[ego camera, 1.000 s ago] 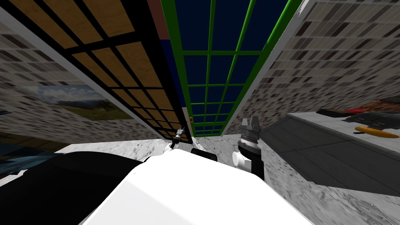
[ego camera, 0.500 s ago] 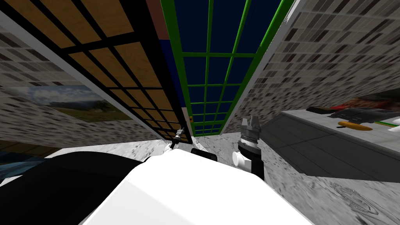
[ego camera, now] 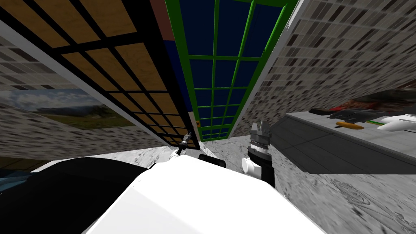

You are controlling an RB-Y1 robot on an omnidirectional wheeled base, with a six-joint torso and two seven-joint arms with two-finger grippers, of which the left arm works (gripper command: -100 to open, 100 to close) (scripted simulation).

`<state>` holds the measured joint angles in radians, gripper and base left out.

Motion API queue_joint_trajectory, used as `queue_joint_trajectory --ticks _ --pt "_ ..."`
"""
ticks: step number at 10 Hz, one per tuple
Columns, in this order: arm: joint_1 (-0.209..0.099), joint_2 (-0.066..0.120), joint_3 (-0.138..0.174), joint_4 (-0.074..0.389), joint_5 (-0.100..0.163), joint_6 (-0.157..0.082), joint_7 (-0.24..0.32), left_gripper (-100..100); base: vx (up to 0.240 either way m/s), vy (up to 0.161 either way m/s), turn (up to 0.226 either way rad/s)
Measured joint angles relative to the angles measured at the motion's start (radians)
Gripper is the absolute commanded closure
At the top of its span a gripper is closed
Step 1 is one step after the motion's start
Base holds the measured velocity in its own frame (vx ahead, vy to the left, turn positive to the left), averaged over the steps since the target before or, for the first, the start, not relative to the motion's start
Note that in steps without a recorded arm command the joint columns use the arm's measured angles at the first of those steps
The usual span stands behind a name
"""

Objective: Pull the door open

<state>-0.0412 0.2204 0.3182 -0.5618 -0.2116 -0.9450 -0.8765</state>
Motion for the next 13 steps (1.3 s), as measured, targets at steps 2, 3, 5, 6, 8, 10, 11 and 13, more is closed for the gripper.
queue_joint_trajectory --ticks 2,3,5,6,8,10,11,13 --pt "0.007 -0.001 -0.01 -0.01 0.022 0.005 0.053 100 -0.045 0.024 -0.08" --pt "0.003 0.001 -0.014 0.0 0.035 0.001 0.078 100 -0.054 0.018 -0.081" --pt "0.002 0.005 -0.024 0.002 0.061 -0.001 0.131 100 -0.039 0.016 -0.052" --pt "0.006 0.004 -0.027 -0.004 0.067 0.002 0.151 100 -0.024 0.013 -0.049" --pt "0.01 0.006 -0.036 -0.01 0.088 0.006 0.201 100 -0.041 0.024 -0.083" --pt "0.009 0.008 -0.043 -0.009 0.107 0.004 0.246 100 -0.031 0.012 -0.041" --pt "0.012 0.007 -0.047 -0.017 0.116 0.008 0.269 100 -0.041 0.02 -0.08" --pt "0.01 0.011 -0.054 -0.011 0.136 0.007 0.316 100 -0.027 0.016 -0.042"
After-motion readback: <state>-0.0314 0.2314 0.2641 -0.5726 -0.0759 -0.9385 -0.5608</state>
